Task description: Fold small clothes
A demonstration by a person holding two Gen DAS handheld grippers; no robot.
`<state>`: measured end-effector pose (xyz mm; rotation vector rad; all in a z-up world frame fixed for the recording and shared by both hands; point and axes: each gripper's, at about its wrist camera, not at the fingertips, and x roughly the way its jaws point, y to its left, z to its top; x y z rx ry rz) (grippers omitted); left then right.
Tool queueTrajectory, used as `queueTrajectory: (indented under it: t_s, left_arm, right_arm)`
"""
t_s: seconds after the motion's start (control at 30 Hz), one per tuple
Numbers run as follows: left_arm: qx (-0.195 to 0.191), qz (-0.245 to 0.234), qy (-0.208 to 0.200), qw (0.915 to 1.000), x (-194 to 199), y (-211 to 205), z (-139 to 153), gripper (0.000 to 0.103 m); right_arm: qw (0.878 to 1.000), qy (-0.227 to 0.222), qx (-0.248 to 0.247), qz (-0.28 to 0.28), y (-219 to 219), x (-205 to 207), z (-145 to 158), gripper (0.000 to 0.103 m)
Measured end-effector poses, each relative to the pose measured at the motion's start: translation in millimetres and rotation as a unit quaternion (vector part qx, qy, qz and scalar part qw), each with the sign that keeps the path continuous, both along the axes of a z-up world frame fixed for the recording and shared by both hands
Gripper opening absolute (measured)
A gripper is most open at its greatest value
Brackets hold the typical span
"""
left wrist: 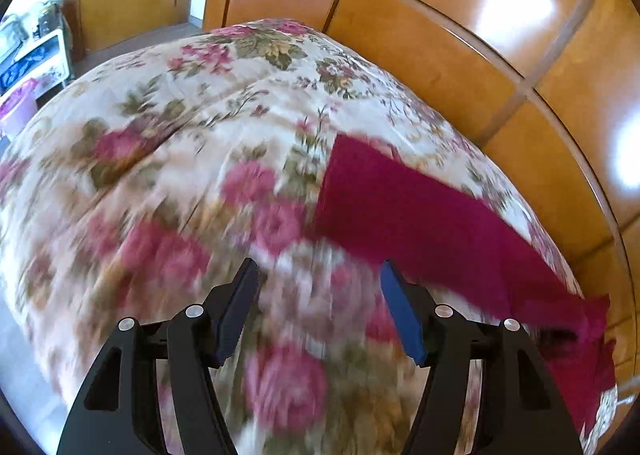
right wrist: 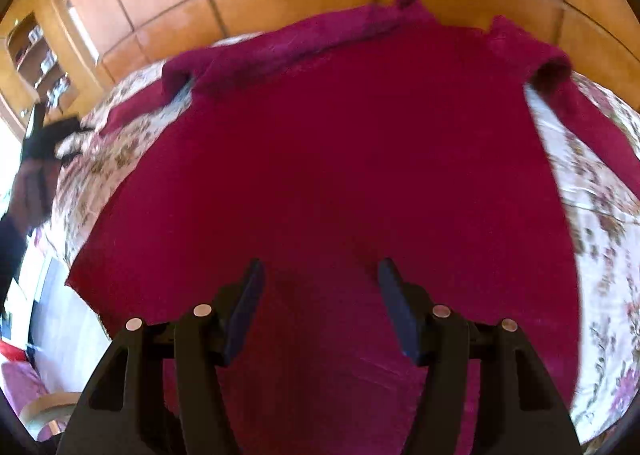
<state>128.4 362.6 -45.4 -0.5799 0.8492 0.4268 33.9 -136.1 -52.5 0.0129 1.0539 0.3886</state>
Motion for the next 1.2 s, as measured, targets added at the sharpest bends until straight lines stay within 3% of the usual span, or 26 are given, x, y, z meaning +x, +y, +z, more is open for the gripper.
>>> queueTrajectory:
  t_s: [0.13,0.17,0.2,0.27,0.33,0.4,0.57,0.7,0.87,1.0,1.03,1.07,1.13,1.2]
  left_arm:
    - [0.004,-0.003,0.013,0.9999,35.5,10.0,-14.6,0.063]
    - [0.006,-0.006,0.021,0.9998,45.2,10.5,-19.7,0.050]
    - [0.007,-0.014,0.022,0.9996,51.7,8.9,-22.3,0.022]
    - [0.024,-0.025,0.030,0.9989,59.9,6.7,-20.3,0.008]
    - [0.042,-0.011,0.007,0.9990,56.3,10.3,-5.4,0.005]
    - [0.049,0.035,-0.025,0.9978,44.1,30.0,18.3,0.005]
    - [0.109,0.108,-0.047,0.9871,23.9,64.1,63.9,0.005]
    - [0.163,0.123,-0.023,0.9786,22.5,64.7,76.1,0.005]
    - [0.208,0.110,0.048,0.9708,27.0,51.2,51.7,0.005]
    - [0.155,0.093,0.083,0.9800,24.9,51.7,26.4,0.011]
    - [0.150,0.099,0.078,0.9807,19.4,51.2,27.7,0.023]
    - [0.145,0.111,0.068,0.9808,11.4,50.7,31.5,0.043]
    - [0.139,0.117,0.041,0.9825,-5.0,42.9,41.1,0.066]
    - [0.134,0.094,0.004,0.9865,-25.4,26.1,51.5,0.067]
  right_arm:
    - [1.000,0.010,-0.005,-0.003,1.0,12.3,-4.5,0.062]
    - [1.000,0.014,-0.004,-0.003,-0.2,14.9,-5.8,0.063]
    - [1.000,0.016,-0.004,-0.003,-1.5,15.1,-5.9,0.063]
    - [1.000,0.017,-0.007,0.000,-0.2,18.5,-7.0,0.064]
    - [1.000,0.017,-0.008,0.003,1.5,19.6,-5.5,0.064]
    - [1.000,0.018,-0.005,0.005,2.2,21.6,-6.2,0.065]
    - [1.000,0.017,0.000,0.007,0.4,26.4,-8.2,0.066]
    - [1.000,0.017,0.006,0.005,0.2,28.9,-8.7,0.068]
    - [1.000,0.014,0.000,0.008,0.3,28.2,-9.4,0.071]
    - [1.000,0.010,-0.007,0.008,1.0,25.9,-10.6,0.074]
    - [1.000,0.009,-0.009,0.007,1.2,24.9,-10.2,0.075]
    - [1.000,0.008,-0.008,0.006,0.9,24.2,-9.9,0.076]
    - [1.000,0.007,-0.006,0.002,1.1,23.7,-9.3,0.076]
    - [1.000,0.006,-0.004,-0.001,1.0,22.8,-10.0,0.077]
